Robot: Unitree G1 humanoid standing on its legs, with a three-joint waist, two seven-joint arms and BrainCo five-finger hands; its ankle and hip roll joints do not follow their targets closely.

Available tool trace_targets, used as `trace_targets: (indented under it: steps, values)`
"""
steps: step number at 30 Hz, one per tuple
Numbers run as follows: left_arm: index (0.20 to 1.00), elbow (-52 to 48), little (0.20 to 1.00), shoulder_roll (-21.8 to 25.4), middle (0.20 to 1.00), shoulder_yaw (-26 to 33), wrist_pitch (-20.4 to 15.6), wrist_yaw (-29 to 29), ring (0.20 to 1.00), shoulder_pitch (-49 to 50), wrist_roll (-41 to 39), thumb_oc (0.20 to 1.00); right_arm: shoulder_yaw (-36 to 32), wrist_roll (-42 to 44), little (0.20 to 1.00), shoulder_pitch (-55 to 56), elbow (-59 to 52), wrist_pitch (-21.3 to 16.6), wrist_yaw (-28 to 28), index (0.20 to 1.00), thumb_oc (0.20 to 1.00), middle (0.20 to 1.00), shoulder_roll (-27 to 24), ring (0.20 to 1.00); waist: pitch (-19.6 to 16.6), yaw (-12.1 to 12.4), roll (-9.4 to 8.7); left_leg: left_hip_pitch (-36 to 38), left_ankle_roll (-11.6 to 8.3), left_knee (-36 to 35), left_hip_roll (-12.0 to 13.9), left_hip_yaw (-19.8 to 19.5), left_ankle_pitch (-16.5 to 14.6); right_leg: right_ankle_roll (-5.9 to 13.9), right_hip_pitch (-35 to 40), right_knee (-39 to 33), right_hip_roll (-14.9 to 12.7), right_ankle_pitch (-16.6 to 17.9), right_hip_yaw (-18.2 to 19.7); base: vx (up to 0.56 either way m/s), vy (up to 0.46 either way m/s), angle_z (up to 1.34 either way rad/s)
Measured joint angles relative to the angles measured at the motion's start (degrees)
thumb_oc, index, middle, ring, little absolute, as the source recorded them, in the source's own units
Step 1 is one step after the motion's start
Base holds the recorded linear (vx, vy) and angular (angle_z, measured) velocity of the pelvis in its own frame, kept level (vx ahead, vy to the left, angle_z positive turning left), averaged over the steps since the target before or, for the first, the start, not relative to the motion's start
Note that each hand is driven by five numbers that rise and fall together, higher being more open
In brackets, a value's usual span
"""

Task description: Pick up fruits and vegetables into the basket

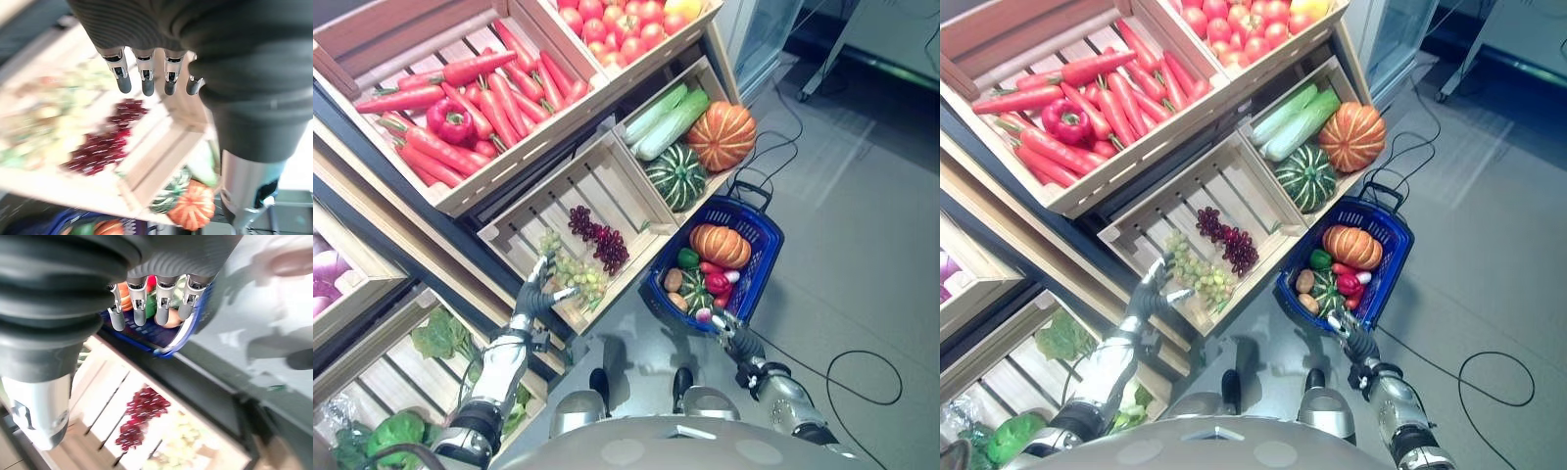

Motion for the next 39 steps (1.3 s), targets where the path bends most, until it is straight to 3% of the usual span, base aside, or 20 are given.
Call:
trace_targets:
  steps: [4,5,9,14,24,30,39]
  values:
    - [1.000,-6.72,1.000,5.16,1.000,-0.27,-0.95,11.70,1.000,-3.20,11.01,1.000,-0.02,0.63,1.000,-1.75,-8.42,-1.56,-2.41,1.000,1.000,1.000,-1.35,1.000,3.72,-0.45,1.32,-5.74,0.14,2.94,-0.11,0.43,0.01,-0.09,-6.62,4.30,-0.67,-0.61,1.00,-0.10,0.029,-0.08]
    - [1.000,-7.82,1.000,7.33,1.000,-0.38,-0.57,16.59,1.000,-5.81,17.28,1.000,-0.12,0.83,1.000,-3.11,-9.88,-2.44,-2.52,1.000,1.000,1.000,-2.09,1.000,5.89,-1.01,1.73,-7.86,0.18,4.56,-0.32,0.50,-0.02,-0.21,-9.21,7.02,-1.16,-1.30,1.07,-0.05,0.038,-0.03]
    - [1.000,-11.28,1.000,12.43,1.000,-2.02,5.70,26.02,1.000,-12.26,32.63,1.000,-0.20,1.00,1.000,-4.68,-13.36,-3.71,-2.78,1.000,1.000,1.000,-3.94,1.000,10.50,-2.50,1.79,-11.67,1.02,8.65,-1.34,1.40,-0.82,-0.27,-16.72,18.10,-3.43,-5.49,2.70,-0.03,0.037,-0.05]
    - [1.000,-11.60,1.000,19.21,1.000,-3.33,13.11,31.60,1.000,-22.87,39.91,1.000,-0.34,1.55,1.000,-5.27,-15.33,-4.76,-2.70,1.000,1.000,1.000,-6.66,1.000,14.55,-4.90,2.40,-18.63,1.27,14.23,-2.66,3.04,-1.52,-0.63,-26.99,28.72,-5.62,-8.38,5.82,-0.04,0.046,-0.12]
    - [1.000,-8.44,1.000,24.44,1.000,-15.79,24.15,31.94,1.000,-40.95,45.43,1.000,0.93,1.46,1.000,-6.57,-21.29,-4.81,-2.99,1.000,1.000,1.000,-12.75,1.000,15.57,-9.56,3.56,-31.97,0.20,22.55,-1.55,5.08,-2.45,-2.41,-42.29,37.35,-5.06,-9.27,9.39,-0.03,-0.006,-0.13]
    - [1.000,-3.21,1.000,24.41,1.000,-21.95,30.58,29.29,1.000,-49.77,48.19,1.000,0.98,1.48,1.000,-7.24,-25.95,-4.89,-3.78,1.000,1.000,1.000,-15.27,1.000,15.88,-11.42,4.16,-39.71,-0.64,25.91,0.07,6.95,-2.85,-3.33,-51.24,40.34,-3.48,-8.89,11.37,-0.01,-0.029,-0.17]
    - [1.000,5.49,1.000,22.25,1.000,-25.33,38.61,23.70,1.000,-53.93,52.63,1.000,0.46,1.58,1.000,-7.12,-30.31,-6.15,-5.09,1.000,1.000,1.000,-16.83,1.000,15.88,-13.17,4.17,-44.22,-1.28,26.95,0.71,9.05,-3.50,-4.19,-57.68,42.08,-2.17,-9.03,14.00,0.04,0.000,-0.14]
